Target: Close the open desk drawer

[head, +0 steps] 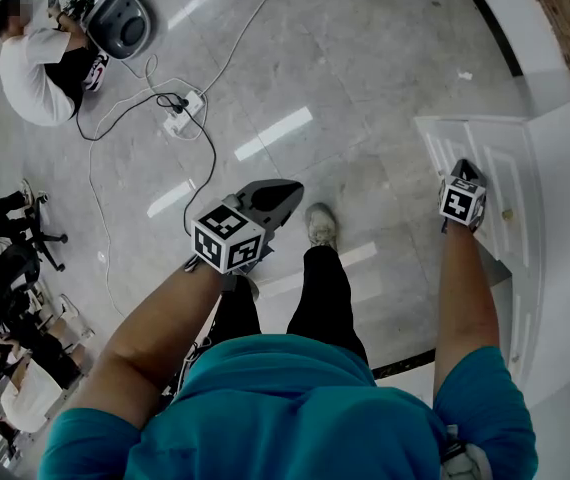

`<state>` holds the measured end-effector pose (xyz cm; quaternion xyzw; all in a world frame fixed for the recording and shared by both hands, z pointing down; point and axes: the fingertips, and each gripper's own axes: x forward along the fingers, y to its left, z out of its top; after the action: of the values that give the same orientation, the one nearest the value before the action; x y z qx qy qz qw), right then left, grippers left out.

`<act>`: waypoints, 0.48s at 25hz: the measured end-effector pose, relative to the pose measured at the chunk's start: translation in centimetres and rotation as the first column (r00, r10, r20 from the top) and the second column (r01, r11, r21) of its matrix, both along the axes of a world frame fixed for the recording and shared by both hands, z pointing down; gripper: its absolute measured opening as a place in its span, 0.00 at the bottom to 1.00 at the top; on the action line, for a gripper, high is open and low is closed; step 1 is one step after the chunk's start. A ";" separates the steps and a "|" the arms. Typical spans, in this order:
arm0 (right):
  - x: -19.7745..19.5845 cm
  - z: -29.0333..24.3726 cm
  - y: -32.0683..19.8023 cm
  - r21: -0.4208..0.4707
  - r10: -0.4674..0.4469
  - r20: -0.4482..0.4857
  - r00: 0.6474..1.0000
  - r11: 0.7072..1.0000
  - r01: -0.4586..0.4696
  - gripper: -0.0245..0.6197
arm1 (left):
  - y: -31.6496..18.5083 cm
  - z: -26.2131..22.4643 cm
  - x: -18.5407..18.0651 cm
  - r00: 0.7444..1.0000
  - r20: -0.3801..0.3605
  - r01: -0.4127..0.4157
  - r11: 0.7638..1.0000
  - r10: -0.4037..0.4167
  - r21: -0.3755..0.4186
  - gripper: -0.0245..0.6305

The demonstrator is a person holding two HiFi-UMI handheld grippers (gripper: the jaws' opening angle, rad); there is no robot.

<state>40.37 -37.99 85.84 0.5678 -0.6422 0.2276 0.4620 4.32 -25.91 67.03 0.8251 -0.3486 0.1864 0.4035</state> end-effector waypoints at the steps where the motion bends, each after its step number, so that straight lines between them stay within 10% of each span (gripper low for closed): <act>1: 0.2 0.0 -0.2 0.004 0.007 0.001 1.000 1.000 -0.007 0.07 | 0.0 0.0 0.1 1.000 -0.001 -0.001 1.000 0.001 -0.001 0.06; 12: 0.7 0.2 -0.6 -0.004 0.017 -0.012 1.000 1.000 -0.018 0.07 | 0.0 -0.1 0.4 1.000 -0.004 0.003 1.000 -0.003 -0.008 0.06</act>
<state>41.10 -38.55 86.00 0.5737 -0.6340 0.2297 0.4648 4.74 -25.93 66.98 0.8233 -0.3483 0.1857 0.4079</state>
